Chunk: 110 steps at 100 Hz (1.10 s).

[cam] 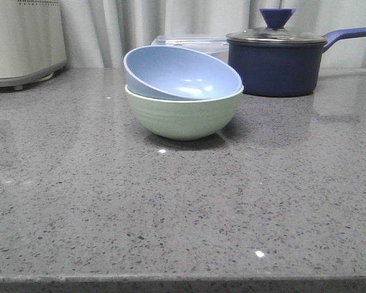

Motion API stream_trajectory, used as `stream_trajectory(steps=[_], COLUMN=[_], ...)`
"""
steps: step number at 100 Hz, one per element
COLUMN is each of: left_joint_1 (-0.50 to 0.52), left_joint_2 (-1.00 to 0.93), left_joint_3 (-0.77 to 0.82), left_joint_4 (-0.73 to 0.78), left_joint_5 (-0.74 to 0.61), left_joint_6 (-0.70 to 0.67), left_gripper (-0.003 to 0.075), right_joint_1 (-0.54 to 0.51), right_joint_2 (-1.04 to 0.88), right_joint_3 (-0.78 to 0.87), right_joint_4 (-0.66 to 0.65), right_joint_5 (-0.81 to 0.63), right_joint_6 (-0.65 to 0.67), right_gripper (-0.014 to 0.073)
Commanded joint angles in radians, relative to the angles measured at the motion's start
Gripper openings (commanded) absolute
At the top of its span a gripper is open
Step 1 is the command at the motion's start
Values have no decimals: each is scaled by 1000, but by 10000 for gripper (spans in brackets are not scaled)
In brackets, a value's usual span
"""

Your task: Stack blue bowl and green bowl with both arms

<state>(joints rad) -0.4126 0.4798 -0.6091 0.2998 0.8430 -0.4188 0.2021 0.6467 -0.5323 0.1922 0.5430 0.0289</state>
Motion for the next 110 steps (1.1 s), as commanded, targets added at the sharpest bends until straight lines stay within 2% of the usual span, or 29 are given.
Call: stream_trajectory(steps=[1, 23, 98, 110], left_joint_1=[3, 3, 3, 3], left_joint_2=[-43, -135, -137, -137], left_joint_3=[5, 53, 53, 53], left_joint_4=[-5, -6, -6, 34], left_joint_5=[-76, -71, -69, -75], left_joint_6=[-14, -14, -14, -14], left_gripper=[-20, -20, -20, -20], right_joint_1=[-8, -8, -8, -8], right_joint_2=[-49, -112, -110, -110], right_joint_3=[-3, 11, 11, 11], right_joint_4=[-1, -1, -1, -1], right_joint_5=[-81, -57, -55, -55], right_joint_6=[-4, -4, -4, -4], right_gripper=[-81, -81, -81, -81])
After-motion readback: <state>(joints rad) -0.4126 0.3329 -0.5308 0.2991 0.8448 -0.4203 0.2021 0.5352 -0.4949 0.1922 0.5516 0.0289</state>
